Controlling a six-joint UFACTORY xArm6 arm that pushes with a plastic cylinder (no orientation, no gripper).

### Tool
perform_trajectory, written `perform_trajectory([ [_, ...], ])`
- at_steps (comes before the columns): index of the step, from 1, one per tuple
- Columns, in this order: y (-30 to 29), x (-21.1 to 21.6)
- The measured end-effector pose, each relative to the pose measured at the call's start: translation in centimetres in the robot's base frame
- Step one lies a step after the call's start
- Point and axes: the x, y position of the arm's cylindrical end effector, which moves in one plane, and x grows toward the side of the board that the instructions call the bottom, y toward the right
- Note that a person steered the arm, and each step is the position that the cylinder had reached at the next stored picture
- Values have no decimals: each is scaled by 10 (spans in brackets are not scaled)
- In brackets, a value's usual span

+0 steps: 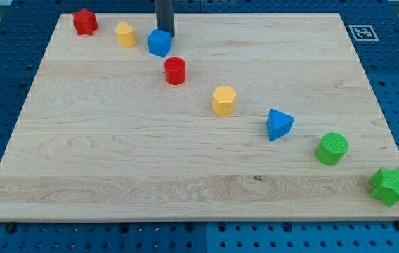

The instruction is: Adjust the cube in diagonal line

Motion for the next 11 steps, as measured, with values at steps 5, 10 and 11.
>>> perform_trajectory([
  [5,20,54],
  [10,1,56],
  [11,13,56],
])
